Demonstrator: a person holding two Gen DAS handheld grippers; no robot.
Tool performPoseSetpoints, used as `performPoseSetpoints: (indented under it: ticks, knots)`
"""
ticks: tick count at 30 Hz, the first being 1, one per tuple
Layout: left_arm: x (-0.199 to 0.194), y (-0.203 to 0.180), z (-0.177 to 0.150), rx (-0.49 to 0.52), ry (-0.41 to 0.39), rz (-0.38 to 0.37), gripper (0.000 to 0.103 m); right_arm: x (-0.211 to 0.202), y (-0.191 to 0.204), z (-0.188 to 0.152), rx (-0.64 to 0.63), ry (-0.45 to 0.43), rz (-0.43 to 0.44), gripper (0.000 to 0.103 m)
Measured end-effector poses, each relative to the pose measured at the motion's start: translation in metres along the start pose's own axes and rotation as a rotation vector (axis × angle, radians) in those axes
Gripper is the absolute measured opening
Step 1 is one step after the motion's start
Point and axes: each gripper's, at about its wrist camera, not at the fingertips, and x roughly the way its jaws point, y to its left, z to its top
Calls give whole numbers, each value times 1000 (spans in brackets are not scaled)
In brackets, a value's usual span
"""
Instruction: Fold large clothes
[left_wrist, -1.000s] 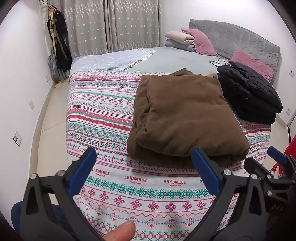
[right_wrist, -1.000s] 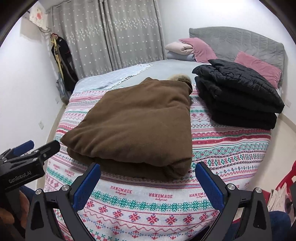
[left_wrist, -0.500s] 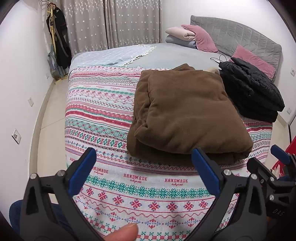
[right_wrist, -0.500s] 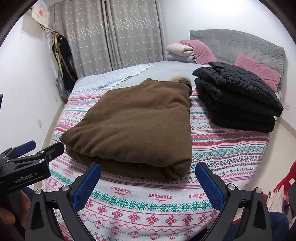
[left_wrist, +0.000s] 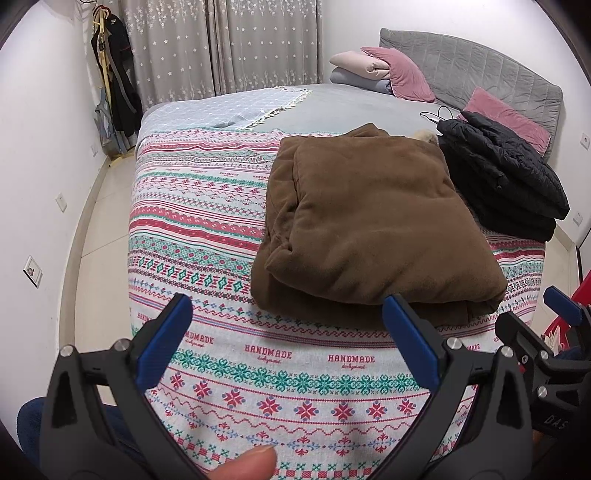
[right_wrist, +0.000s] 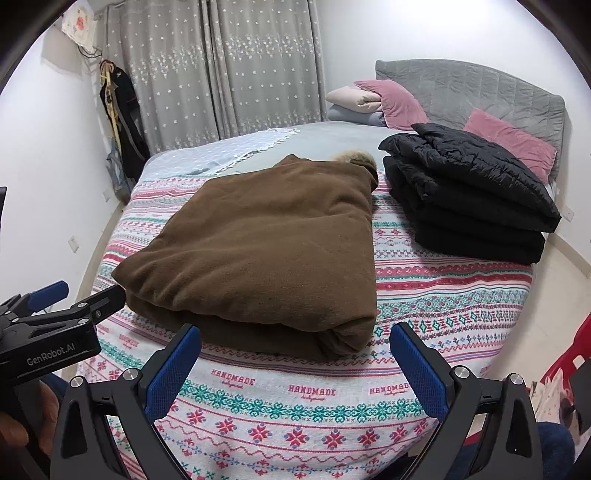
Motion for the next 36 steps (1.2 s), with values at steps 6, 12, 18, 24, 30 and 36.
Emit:
performPoseSetpoints:
  ticks: [6,12,18,24,30,36]
  knots:
    - [0,0,-1,2,3,-4,102,0,0,0,1,-1,-2,103]
    - [-1,0,-1,2,-1,-1,102,1,0,-1,-3,-2,-8,103]
    - [0,-1,-1,3,1,-4,102,0,1,-1,-6,-1,-10,103]
    - [0,-1,-1,2,0,-6,102,0,0,0,-6,-2,-13,103]
    - [-1,-1,-2,4,-1,-9,102,-1,0,0,-9,-4,-16,103]
    - [-1,-2,-2,6,6,-13,102,-3,1,0,-11,-9,-23,103]
